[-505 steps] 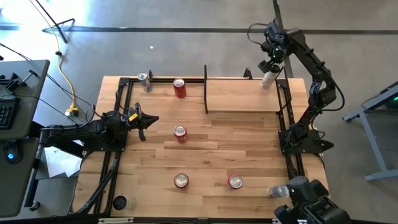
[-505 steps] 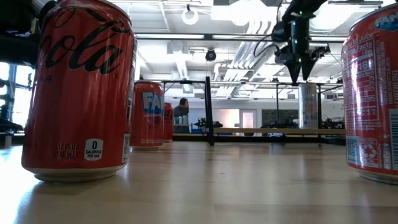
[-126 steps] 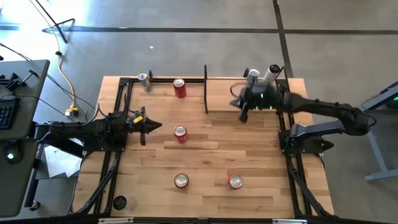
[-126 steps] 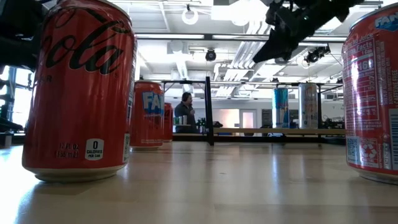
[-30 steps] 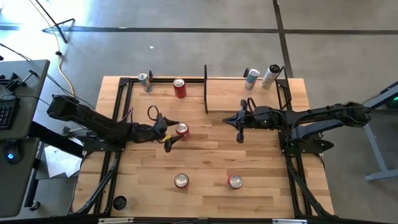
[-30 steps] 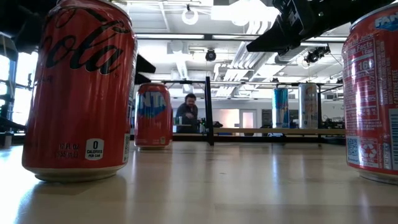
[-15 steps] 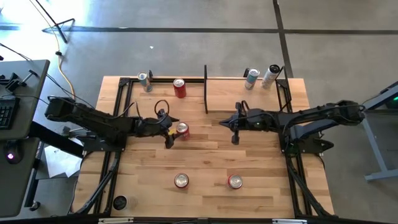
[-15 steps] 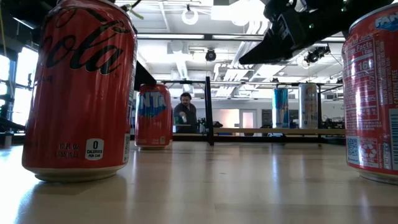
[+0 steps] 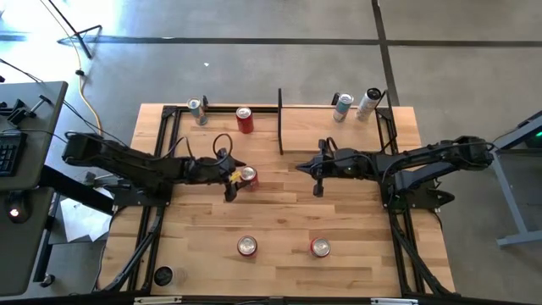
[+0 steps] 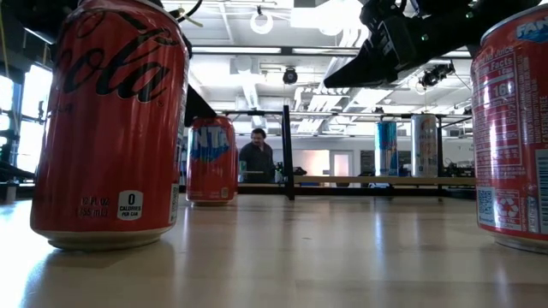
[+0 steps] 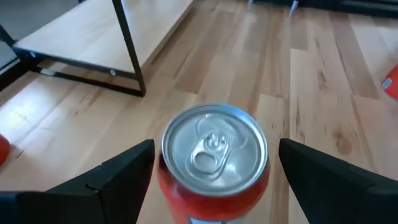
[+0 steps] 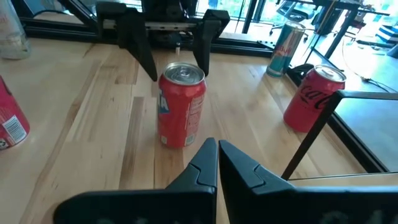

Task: Place canned beverage on shelf
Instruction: Put the top red soda can on the shelf

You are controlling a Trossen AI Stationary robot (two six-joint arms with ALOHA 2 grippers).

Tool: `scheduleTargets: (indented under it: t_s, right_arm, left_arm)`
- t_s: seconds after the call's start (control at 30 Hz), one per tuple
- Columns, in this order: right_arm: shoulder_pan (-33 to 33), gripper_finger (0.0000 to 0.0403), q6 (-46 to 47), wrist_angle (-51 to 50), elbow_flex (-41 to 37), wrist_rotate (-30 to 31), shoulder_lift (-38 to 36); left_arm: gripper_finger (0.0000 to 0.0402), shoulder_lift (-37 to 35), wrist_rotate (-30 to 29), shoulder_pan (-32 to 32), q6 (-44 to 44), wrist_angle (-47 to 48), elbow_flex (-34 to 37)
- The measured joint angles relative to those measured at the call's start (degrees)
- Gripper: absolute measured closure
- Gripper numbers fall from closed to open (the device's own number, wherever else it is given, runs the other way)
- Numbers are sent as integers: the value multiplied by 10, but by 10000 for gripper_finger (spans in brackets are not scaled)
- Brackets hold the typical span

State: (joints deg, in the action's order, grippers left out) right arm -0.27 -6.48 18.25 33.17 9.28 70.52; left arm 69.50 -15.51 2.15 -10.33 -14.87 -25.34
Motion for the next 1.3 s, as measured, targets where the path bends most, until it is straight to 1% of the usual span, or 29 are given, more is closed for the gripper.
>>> scheduleTargets:
  t_s: [0.17, 0.27, 0.37, 0.47, 0.6, 0.7, 0.77, 0.87, 0.93, 1.07, 1.13, 1.3]
  right_arm:
    - [0, 403, 0, 0, 0, 0, 0]
    - [0, 403, 1, 0, 0, 0, 0]
    - [0, 403, 0, 0, 0, 0, 0]
    - [0, 403, 0, -2, 0, 0, -4]
    - [0, 403, -4, -13, 0, 0, -16]
    - [0, 403, -5, -32, 0, 11, -39]
    - [0, 403, -5, -51, 0, 22, -61]
    - [0, 403, -7, -80, 0, 37, -100]
    - [0, 403, -11, -104, 0, 44, -130]
    - [-1, 403, -11, -143, 0, 46, -186]
    - [-1, 403, -11, -159, 0, 47, -211]
    - [-1, 403, -11, -211, 0, 78, -265]
  left_arm:
    - [67, 32, 0, -4, -8, -25, 0]
    - [76, 43, 1, -11, -16, -52, 0]
    - [103, 43, 6, -18, -20, -56, 0]
    - [138, 43, 26, -26, -31, -58, -1]
    - [142, 43, 29, -26, -43, -60, -2]
    - [142, 44, 32, -18, -60, -40, -26]
    - [142, 44, 32, -10, -51, -20, -63]
    - [142, 43, 13, -4, -31, 31, -131]
    - [142, 48, 3, -9, -18, 71, -177]
    - [142, 77, 5, -33, 4, 134, -285]
    - [142, 104, 11, -49, 16, 169, -338]
    - [142, 189, 67, -83, 43, 223, -473]
